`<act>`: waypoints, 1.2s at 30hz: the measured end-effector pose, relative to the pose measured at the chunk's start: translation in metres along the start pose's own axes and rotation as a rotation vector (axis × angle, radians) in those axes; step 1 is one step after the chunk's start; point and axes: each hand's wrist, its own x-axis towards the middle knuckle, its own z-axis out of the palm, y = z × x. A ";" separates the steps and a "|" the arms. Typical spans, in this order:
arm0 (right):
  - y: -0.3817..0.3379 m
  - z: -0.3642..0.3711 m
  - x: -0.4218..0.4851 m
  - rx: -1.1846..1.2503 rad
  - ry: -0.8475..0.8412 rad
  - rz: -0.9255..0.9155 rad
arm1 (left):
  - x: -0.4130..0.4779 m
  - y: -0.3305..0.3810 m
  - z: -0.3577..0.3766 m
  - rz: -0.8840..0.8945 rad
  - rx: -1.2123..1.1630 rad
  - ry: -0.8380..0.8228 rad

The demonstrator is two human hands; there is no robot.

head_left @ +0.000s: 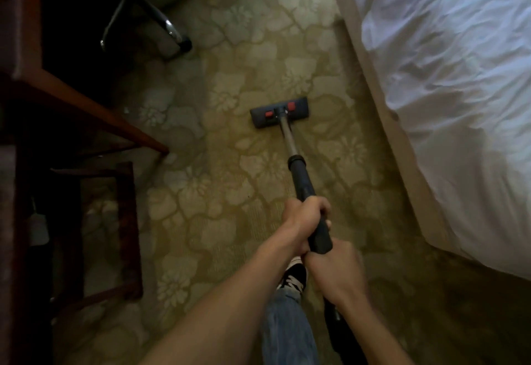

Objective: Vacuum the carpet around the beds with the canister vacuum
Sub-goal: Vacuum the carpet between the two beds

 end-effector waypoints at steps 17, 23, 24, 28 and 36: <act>-0.229 0.111 0.098 -0.254 -0.184 -0.259 | 0.075 0.188 -0.175 0.142 -0.325 0.260; -0.307 0.142 0.126 -0.369 -0.253 -0.357 | 0.093 0.246 -0.227 0.175 -0.480 0.365; -0.319 0.146 0.129 -0.379 -0.271 -0.373 | 0.094 0.255 -0.235 0.179 -0.498 0.379; -0.363 0.159 0.146 -0.453 -0.319 -0.443 | 0.099 0.288 -0.259 0.193 -0.590 0.434; -0.414 0.180 0.170 -0.619 -0.398 -0.511 | 0.110 0.322 -0.290 0.175 -0.742 0.499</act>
